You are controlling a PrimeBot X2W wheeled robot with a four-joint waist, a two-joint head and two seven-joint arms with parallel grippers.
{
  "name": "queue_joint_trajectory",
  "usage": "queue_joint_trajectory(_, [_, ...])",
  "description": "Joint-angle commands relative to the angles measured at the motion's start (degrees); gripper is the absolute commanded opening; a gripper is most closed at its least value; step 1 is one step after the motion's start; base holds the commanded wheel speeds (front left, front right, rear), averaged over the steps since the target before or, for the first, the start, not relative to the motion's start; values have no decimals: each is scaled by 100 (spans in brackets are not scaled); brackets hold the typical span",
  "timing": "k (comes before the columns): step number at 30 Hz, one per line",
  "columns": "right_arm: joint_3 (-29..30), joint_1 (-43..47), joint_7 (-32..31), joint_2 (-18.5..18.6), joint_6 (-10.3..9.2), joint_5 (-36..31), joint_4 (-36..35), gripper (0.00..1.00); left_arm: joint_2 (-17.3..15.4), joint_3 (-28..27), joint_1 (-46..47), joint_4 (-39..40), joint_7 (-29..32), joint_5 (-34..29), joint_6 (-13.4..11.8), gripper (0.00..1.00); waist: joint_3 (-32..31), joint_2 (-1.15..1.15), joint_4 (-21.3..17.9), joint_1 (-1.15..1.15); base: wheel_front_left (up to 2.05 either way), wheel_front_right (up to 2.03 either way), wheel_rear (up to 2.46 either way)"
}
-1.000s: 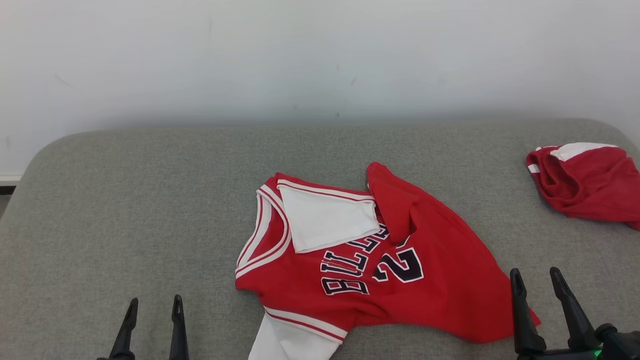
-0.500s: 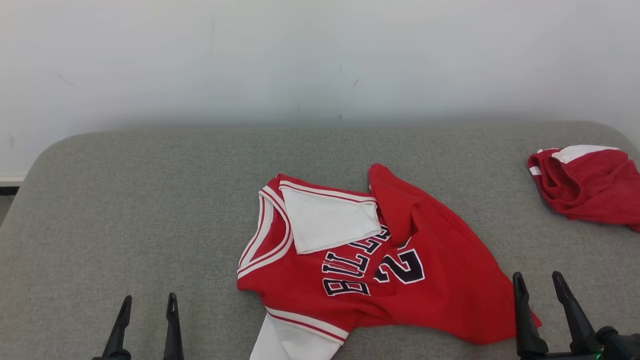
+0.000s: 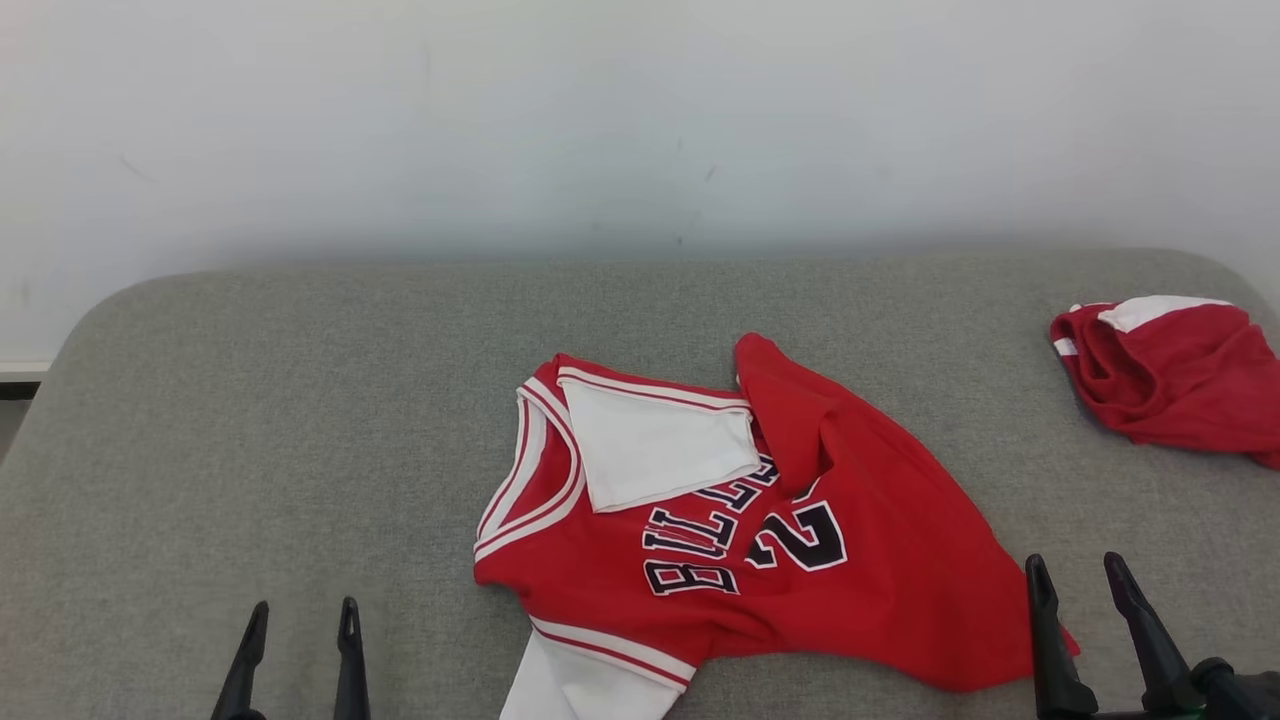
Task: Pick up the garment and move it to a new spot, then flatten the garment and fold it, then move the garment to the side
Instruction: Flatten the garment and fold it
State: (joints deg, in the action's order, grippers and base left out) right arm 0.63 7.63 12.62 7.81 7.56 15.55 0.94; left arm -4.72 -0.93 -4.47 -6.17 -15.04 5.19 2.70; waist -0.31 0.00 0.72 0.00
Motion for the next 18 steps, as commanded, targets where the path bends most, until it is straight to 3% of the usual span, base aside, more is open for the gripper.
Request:
queue_joint_trajectory(1, [15,36,7,59,-14,44,19,100,-1,30,-83,29,-18,-26,1,100,-6,0,-8,0,0,0,0])
queue_joint_trajectory(9, [259,-22,-230,213,-14,-51,380,100,23,483,-72,-460,13,65,225,100,26,0,-33,0,0,0,0])
queue_joint_trajectory(18, [191,-458,-364,562,-14,-23,1495,100,119,1003,294,-1525,-9,258,342,100,252,0,-56,0,0,0,0])
